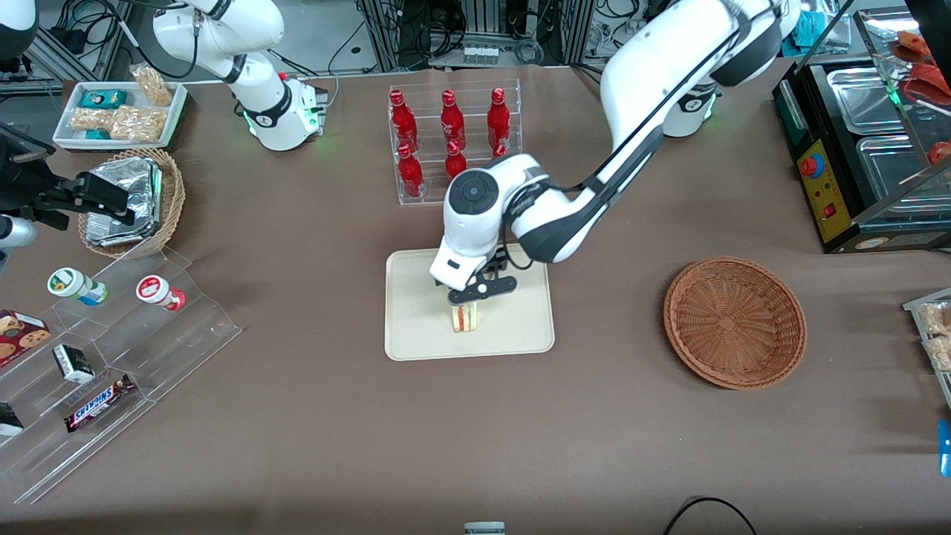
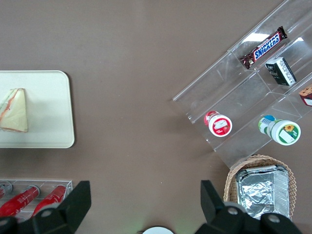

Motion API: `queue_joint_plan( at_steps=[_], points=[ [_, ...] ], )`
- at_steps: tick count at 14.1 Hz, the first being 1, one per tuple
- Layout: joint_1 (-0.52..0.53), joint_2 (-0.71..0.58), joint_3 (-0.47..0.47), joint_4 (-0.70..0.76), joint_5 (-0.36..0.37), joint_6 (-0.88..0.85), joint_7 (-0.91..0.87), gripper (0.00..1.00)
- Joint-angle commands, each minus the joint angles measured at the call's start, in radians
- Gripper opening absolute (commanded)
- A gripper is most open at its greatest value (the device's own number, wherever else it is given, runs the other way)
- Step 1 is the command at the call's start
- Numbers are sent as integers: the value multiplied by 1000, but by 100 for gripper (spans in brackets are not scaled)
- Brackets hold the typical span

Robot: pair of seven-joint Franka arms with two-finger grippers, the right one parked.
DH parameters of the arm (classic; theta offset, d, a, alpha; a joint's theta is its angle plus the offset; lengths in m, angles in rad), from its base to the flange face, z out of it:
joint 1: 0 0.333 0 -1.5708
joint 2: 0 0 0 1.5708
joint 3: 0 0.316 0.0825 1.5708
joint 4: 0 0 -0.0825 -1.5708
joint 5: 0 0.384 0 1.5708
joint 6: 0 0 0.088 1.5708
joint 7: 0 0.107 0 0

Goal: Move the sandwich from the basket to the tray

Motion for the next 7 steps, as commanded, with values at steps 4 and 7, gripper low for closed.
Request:
queue_joint_plan(
  at_steps=[4,7],
  points=[
    [180,-195,8,-138,-6,-192,100,100],
    [286,-287,5,-252,-9,-194,244,100]
  ],
)
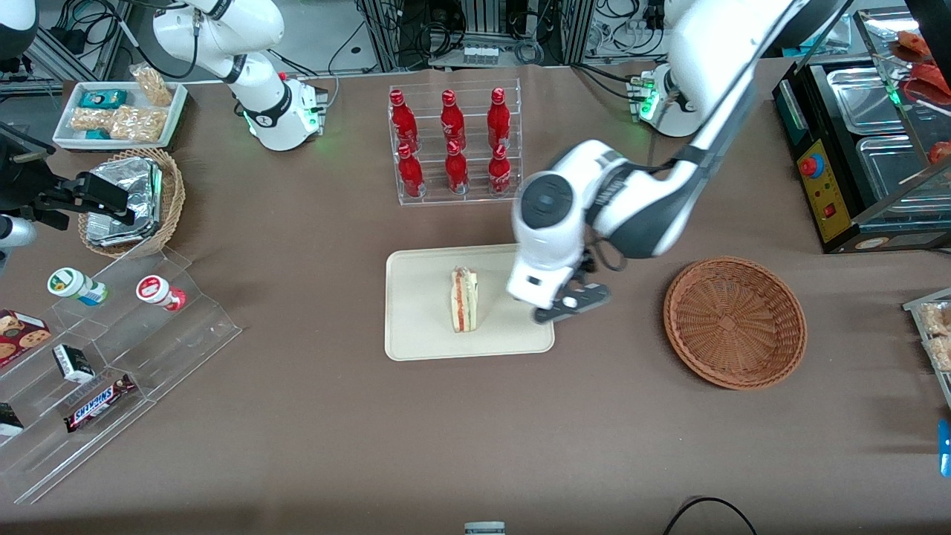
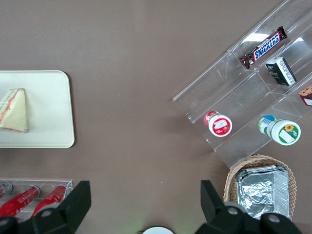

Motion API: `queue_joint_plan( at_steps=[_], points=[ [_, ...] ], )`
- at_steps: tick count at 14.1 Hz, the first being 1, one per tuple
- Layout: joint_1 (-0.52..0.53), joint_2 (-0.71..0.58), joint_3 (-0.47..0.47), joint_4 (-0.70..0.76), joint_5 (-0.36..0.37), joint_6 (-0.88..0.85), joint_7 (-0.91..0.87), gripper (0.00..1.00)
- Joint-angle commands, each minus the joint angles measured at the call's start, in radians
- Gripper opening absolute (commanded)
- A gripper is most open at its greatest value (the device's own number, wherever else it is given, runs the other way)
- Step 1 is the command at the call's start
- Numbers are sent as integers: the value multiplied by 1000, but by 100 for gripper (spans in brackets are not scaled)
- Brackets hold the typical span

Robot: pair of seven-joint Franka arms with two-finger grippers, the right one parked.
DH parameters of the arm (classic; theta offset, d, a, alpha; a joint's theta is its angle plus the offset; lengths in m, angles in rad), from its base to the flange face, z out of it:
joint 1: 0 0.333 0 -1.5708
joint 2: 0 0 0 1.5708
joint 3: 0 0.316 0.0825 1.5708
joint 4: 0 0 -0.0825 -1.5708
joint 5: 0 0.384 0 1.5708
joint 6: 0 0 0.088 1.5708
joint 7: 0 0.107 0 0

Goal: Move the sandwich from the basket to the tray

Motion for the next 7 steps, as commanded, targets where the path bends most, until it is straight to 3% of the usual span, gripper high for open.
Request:
queue_joint_plan(
  at_steps=[1,7],
  points=[
    [92,-128,-7,-150,-10,4,100,100],
    [254,-311,4,-218,-183,-129,482,100]
  ],
)
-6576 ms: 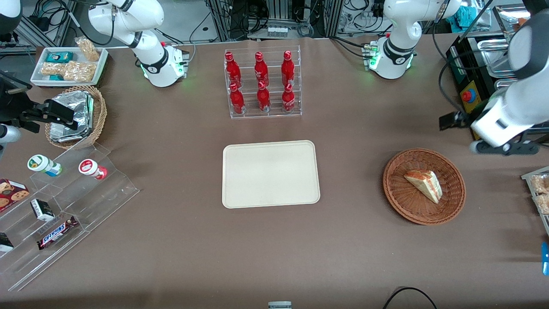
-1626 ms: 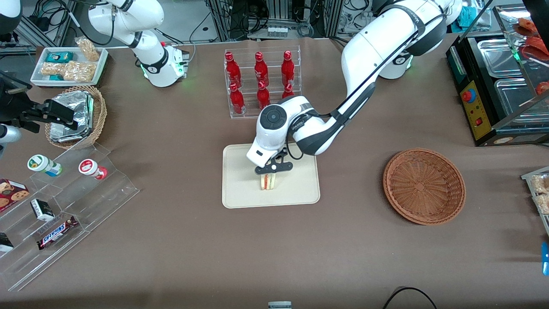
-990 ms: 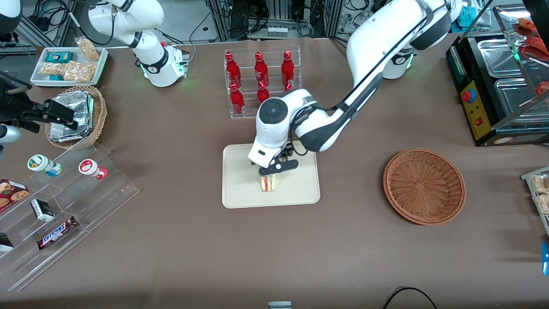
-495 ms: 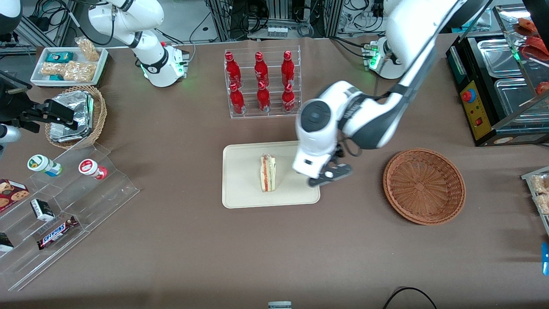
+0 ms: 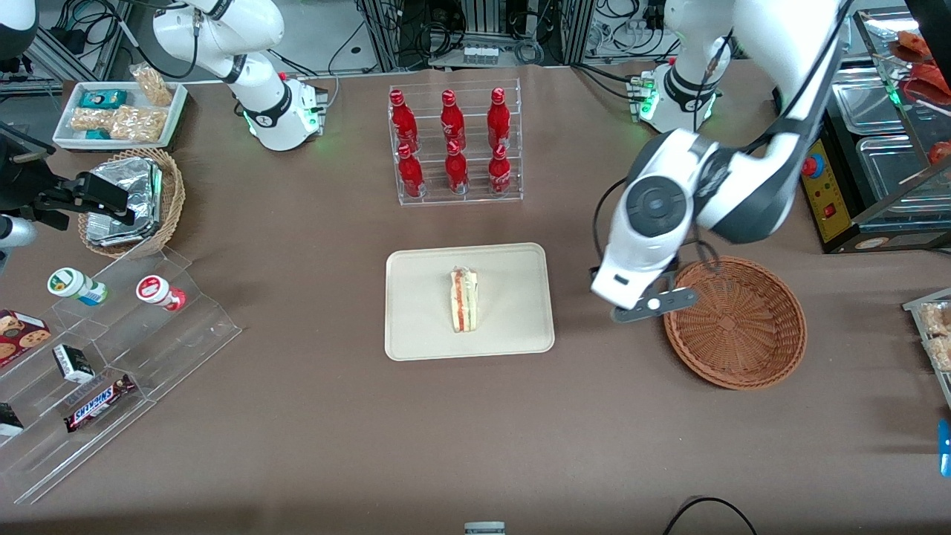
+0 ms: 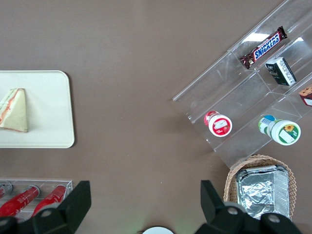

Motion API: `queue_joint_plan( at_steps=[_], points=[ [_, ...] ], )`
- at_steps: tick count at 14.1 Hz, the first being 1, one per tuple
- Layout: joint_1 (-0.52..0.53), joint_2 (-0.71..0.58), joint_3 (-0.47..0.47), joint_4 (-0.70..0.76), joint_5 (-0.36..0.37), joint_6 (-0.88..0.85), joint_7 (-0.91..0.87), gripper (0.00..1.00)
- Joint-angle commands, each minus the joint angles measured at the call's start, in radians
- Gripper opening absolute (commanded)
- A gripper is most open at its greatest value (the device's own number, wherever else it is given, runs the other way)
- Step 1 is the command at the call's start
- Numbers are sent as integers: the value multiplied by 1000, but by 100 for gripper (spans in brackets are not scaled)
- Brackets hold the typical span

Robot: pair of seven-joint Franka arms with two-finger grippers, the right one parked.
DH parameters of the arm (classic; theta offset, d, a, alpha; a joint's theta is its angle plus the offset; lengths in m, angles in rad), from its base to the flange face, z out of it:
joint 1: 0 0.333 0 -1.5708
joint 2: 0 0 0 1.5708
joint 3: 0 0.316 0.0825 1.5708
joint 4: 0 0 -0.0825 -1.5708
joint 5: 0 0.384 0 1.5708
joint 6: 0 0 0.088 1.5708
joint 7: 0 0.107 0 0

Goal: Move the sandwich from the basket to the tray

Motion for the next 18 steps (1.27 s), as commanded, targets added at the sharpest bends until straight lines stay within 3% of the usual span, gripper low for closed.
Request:
queue_joint_plan(
  at_steps=[1,3,9,12,16,18],
  points=[
    [82,-120,22,-43,-93,-80,229,100],
    [79,-166,104,-27,-149,-151,396,100],
    [76,-218,347,160,-206,-372,786,100],
    [74,-224,416,232,-210,-374,797,100],
    [66,-229,509,259,-317,-367,800,100],
    [66,-235,510,253,-322,-369,799,100]
  ],
)
